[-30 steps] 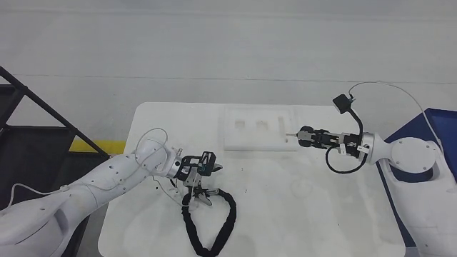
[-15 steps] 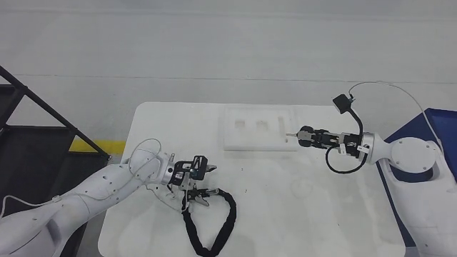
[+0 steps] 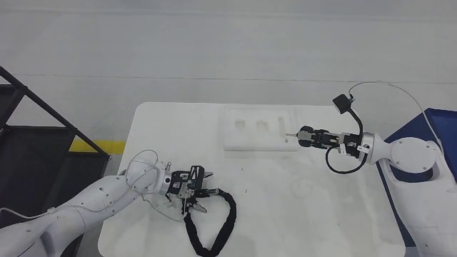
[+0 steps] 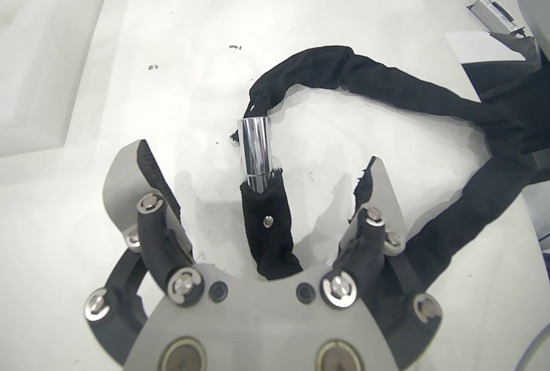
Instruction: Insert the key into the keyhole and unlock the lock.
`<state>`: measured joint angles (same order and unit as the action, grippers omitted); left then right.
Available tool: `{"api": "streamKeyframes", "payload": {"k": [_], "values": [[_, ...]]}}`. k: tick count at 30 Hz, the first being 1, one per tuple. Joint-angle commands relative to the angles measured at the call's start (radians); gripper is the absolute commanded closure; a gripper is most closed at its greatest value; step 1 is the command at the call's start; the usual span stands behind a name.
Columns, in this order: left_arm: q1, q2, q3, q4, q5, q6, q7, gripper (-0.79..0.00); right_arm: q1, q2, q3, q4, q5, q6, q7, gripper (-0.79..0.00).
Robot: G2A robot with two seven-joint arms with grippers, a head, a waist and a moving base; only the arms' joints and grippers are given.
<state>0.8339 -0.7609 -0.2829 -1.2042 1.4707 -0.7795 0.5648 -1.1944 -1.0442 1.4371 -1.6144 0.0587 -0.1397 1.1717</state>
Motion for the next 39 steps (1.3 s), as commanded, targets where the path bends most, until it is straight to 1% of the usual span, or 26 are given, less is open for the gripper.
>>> {"api": "streamKeyframes", "payload": {"k": [1, 4, 6, 7, 8, 9, 13, 15, 16, 17, 21, 25, 37, 39], "values": [[0.009, -0.001, -0.008, -0.003, 0.001, 0.010, -0.010, -0.748, 0.000, 0.000, 0.000, 0.000, 0.000, 0.000, 0.000, 0.000], [0.018, -0.002, -0.019, -0.005, 0.006, 0.020, -0.016, -0.613, 0.000, 0.000, 0.000, 0.000, 0.000, 0.000, 0.000, 0.000], [0.024, -0.001, -0.028, -0.002, 0.008, 0.026, -0.022, -0.616, 0.000, 0.000, 0.000, 0.000, 0.000, 0.000, 0.000, 0.000], [0.027, -0.002, -0.032, -0.002, 0.007, 0.029, -0.024, -0.551, 0.000, 0.000, 0.000, 0.000, 0.000, 0.000, 0.000, 0.000], [0.031, -0.002, -0.035, -0.002, 0.007, 0.026, -0.026, -0.400, 0.000, 0.000, 0.000, 0.000, 0.000, 0.000, 0.000, 0.000], [0.032, -0.002, -0.038, -0.002, 0.010, 0.024, -0.031, -0.369, 0.000, 0.000, 0.000, 0.000, 0.000, 0.000, 0.000, 0.000], [0.040, -0.005, -0.048, -0.004, 0.020, 0.015, -0.048, -0.369, 0.000, 0.000, 0.000, 0.000, 0.000, 0.000, 0.000, 0.000], [0.045, -0.007, -0.053, -0.004, 0.020, 0.010, -0.059, -0.246, 0.000, 0.000, 0.000, 0.000, 0.000, 0.000, 0.000, 0.000], [0.047, -0.009, -0.055, -0.003, 0.019, 0.010, -0.067, -0.145, 0.000, 0.000, 0.000, 0.000, 0.000, 0.000, 0.000, 0.000], [0.049, -0.010, -0.058, -0.004, 0.019, 0.010, -0.076, 0.000, 0.000, 0.000, 0.000, 0.000, 0.000, 0.000, 0.000, 0.000], [0.057, -0.015, -0.070, -0.016, 0.009, 0.006, -0.091, 0.000, 0.000, 0.000, 0.000, 0.000, 0.000, 0.000, 0.000, 0.000], [0.056, -0.014, -0.093, -0.042, 0.003, -0.009, -0.081, 0.000, 0.000, 0.000, 0.000, 0.000, 0.000, 0.000, 0.000, 0.000], [-0.003, 0.006, -0.199, -0.157, -0.028, -0.184, 0.049, 0.000, -0.002, 0.000, -0.001, -0.001, -0.004, 0.001, -0.004, 0.000], [-0.017, 0.004, -0.215, -0.170, -0.041, -0.205, 0.058, 0.000, -0.013, 0.003, -0.015, -0.025, -0.056, 0.019, -0.003, 0.000]]}}
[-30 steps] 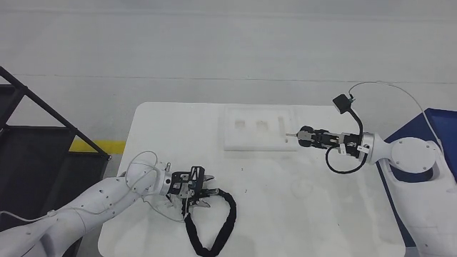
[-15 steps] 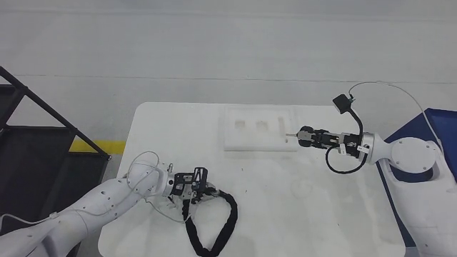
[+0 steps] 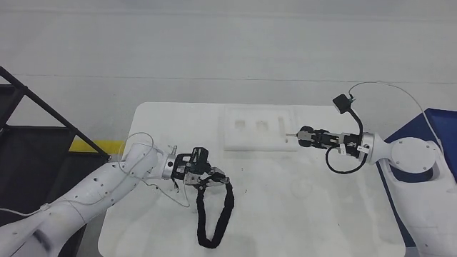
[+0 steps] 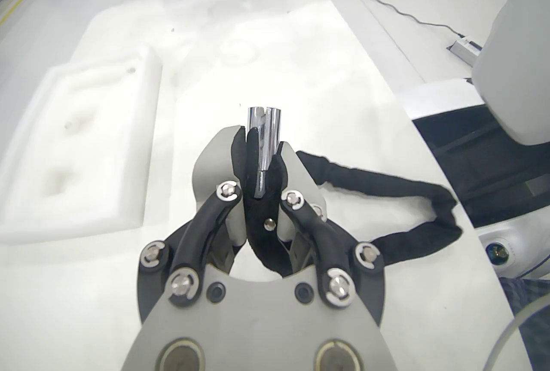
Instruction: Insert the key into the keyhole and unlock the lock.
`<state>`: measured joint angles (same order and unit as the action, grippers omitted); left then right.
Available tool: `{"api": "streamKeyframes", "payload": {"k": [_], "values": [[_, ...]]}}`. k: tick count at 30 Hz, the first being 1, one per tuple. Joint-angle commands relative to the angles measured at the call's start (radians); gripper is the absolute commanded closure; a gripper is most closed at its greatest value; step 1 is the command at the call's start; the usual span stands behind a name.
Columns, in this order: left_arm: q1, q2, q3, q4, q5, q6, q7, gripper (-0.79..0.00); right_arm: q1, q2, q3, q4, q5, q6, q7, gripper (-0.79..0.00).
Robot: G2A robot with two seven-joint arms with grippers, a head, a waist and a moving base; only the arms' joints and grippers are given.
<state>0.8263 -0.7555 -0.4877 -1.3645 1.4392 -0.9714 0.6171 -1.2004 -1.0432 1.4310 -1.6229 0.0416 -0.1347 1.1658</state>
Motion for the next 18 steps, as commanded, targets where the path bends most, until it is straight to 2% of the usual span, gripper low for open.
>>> {"api": "streamKeyframes", "payload": {"k": [1, 9, 14, 18], "values": [[-0.014, -0.004, -0.016, -0.022, -0.019, -0.024, 0.012, 0.000, -0.010, 0.003, -0.017, -0.031, -0.048, 0.027, 0.016, 0.000], [-0.052, -0.047, -0.022, -0.068, -0.079, -0.035, 0.016, 0.000, -0.044, 0.016, -0.035, -0.177, -0.079, 0.131, 0.093, 0.000], [-0.088, -0.101, 0.003, -0.021, -0.148, -0.041, 0.022, 0.000, -0.071, 0.024, -0.017, -0.251, -0.048, 0.161, 0.112, 0.000], [-0.128, -0.150, 0.036, 0.023, -0.136, -0.039, 0.049, 0.000, -0.089, 0.028, 0.003, -0.292, -0.020, 0.175, 0.099, 0.000]]}}
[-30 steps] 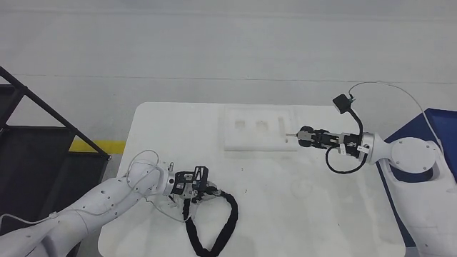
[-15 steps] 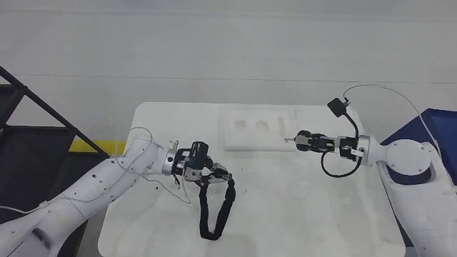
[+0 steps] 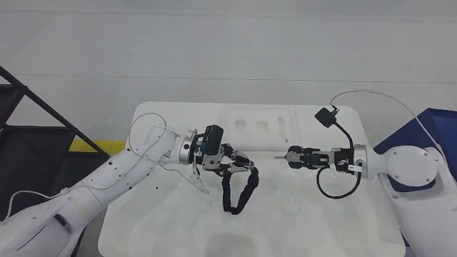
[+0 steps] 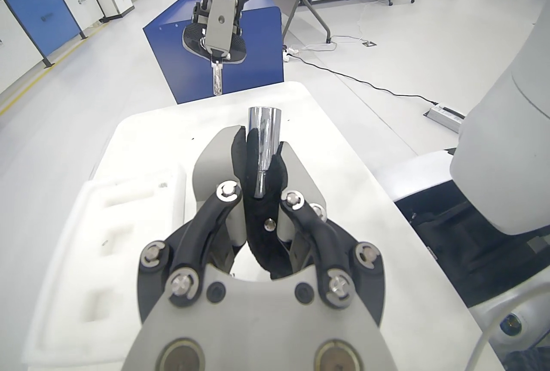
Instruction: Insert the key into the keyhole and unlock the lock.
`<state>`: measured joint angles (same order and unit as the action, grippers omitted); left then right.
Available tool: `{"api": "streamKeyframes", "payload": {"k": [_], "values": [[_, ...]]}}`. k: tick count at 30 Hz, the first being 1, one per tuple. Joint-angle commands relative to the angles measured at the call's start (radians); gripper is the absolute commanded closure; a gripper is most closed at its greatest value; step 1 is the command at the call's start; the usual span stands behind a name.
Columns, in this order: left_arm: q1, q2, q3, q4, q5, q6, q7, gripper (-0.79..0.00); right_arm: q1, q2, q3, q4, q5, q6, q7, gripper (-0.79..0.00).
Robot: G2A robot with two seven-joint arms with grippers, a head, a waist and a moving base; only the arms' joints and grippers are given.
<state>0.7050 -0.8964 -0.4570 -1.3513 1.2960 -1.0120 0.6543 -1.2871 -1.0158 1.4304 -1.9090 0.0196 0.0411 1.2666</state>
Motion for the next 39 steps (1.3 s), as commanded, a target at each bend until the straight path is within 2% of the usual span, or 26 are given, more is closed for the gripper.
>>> {"api": "streamKeyframes", "payload": {"k": [1, 5, 24, 29, 32, 39], "values": [[-0.016, -0.021, 0.013, 0.024, 0.021, 0.001, 0.028, 0.000, -0.007, 0.002, 0.009, -0.014, 0.004, 0.000, -0.007, 0.000], [-0.041, -0.067, 0.034, 0.102, 0.050, 0.020, 0.126, 0.000, -0.023, 0.007, 0.021, -0.038, 0.011, -0.013, -0.020, 0.000], [-0.041, -0.067, 0.034, 0.102, 0.050, 0.020, 0.126, 0.000, -0.027, 0.009, 0.024, -0.026, 0.016, -0.024, -0.032, 0.000], [-0.020, -0.080, 0.015, 0.104, 0.035, 0.088, 0.116, 0.000, -0.039, 0.016, 0.025, -0.121, -0.076, 0.007, -0.059, 0.000], [-0.028, -0.100, 0.024, 0.111, 0.082, 0.121, 0.136, 0.000, -0.051, 0.022, 0.031, -0.197, -0.140, 0.045, -0.059, 0.000], [-0.077, -0.170, 0.070, 0.222, 0.161, 0.131, 0.220, 0.000, -0.078, 0.036, 0.033, -0.313, -0.287, 0.114, -0.040, 0.000]]}}
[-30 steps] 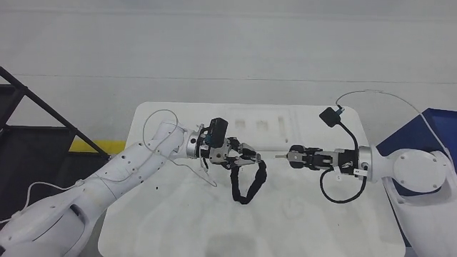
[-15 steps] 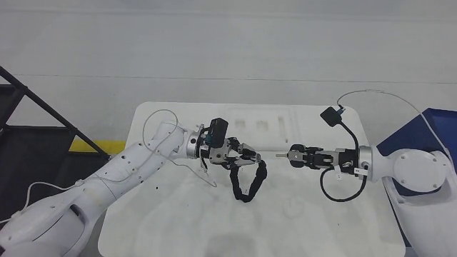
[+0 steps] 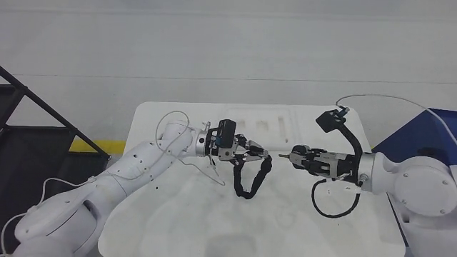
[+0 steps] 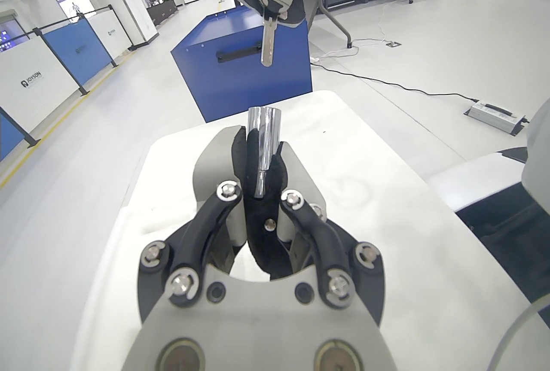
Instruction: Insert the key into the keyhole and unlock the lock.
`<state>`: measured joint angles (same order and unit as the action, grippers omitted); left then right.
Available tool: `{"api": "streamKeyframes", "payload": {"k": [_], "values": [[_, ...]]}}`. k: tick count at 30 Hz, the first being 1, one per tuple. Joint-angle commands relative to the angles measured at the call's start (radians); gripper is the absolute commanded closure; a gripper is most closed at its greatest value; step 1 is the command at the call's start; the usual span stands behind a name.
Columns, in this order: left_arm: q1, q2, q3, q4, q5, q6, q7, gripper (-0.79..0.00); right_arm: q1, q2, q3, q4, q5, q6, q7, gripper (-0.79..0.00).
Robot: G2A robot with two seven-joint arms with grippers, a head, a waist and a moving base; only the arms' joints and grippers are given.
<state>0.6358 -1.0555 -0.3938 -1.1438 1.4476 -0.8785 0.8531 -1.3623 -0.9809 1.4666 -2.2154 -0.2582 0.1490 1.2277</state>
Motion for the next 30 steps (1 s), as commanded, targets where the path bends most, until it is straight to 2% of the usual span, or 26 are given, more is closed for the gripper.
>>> {"api": "streamKeyframes", "payload": {"k": [1, 9, 14, 21, 30], "values": [[-0.015, -0.021, 0.013, 0.030, 0.020, -0.002, 0.036, 0.000, -0.004, 0.002, -0.005, -0.010, -0.016, 0.010, -0.003, 0.000], [-0.055, -0.090, 0.063, 0.124, 0.073, 0.003, 0.092, 0.000, -0.006, 0.006, -0.047, -0.027, -0.059, 0.006, -0.023, 0.000], [-0.064, -0.111, 0.081, 0.163, 0.084, 0.021, 0.109, 0.000, 0.001, 0.008, -0.065, -0.023, -0.072, 0.011, -0.028, 0.000], [-0.067, -0.125, 0.108, 0.175, 0.081, 0.036, 0.125, 0.000, 0.019, 0.012, -0.103, -0.012, -0.137, -0.012, -0.022, 0.000], [-0.078, -0.123, 0.135, 0.185, 0.061, 0.039, 0.128, 0.000, 0.033, 0.014, -0.123, 0.001, -0.157, -0.009, -0.040, 0.000]]}}
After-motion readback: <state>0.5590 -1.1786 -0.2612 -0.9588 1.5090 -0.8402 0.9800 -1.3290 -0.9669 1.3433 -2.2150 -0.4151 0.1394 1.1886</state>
